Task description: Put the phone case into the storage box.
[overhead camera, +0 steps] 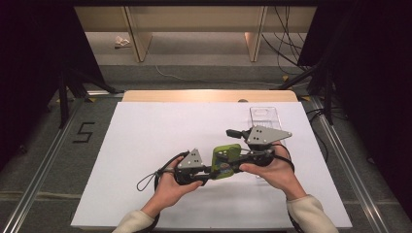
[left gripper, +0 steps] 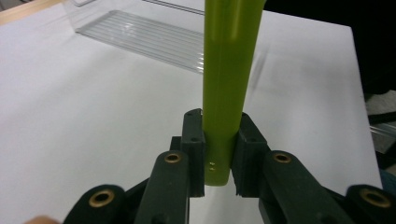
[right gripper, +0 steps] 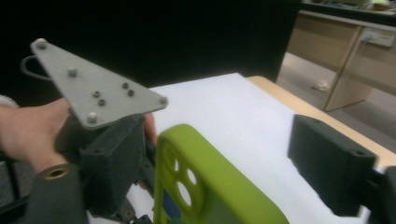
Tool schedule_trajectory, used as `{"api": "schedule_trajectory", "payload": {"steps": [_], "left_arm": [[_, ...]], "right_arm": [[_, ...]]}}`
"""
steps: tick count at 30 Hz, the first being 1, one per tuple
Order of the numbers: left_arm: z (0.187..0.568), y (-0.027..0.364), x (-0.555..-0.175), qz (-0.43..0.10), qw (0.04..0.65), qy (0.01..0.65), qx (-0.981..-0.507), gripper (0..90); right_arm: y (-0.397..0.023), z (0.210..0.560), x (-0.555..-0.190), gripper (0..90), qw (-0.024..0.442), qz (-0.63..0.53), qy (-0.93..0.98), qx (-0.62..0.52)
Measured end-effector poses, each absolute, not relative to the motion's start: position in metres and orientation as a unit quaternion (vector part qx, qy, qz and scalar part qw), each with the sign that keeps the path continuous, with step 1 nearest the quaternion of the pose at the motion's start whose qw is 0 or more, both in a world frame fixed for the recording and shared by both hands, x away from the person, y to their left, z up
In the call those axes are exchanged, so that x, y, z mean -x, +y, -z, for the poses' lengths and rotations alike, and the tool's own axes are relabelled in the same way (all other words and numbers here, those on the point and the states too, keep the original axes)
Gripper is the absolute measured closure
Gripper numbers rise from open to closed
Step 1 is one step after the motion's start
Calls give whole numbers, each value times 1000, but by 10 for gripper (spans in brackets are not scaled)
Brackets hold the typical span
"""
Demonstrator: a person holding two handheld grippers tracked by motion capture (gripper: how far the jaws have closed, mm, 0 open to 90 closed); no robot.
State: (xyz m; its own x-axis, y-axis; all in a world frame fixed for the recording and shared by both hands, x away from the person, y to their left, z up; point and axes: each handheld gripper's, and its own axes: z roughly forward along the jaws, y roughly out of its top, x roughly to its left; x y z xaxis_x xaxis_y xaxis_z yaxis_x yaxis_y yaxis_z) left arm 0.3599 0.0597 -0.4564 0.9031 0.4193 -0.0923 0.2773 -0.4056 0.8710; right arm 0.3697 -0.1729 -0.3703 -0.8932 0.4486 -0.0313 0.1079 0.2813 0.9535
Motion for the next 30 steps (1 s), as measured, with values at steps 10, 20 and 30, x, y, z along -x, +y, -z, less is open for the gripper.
{"api": "schedule_trajectory", "payload": {"steps": [10,20,30], "left_arm": [[451,64,-360,-116,504,282,-808,773],[449,69,-361,-134,499,333,-789,772],[449,68,-361,-135,494,347,-786,772]], "right_arm": [[-173,376,-374,65,187,-588,755,-221],[-167,387,-376,3,213,-584,740,-258],[-165,391,-376,4,219,-585,733,-269]]}}
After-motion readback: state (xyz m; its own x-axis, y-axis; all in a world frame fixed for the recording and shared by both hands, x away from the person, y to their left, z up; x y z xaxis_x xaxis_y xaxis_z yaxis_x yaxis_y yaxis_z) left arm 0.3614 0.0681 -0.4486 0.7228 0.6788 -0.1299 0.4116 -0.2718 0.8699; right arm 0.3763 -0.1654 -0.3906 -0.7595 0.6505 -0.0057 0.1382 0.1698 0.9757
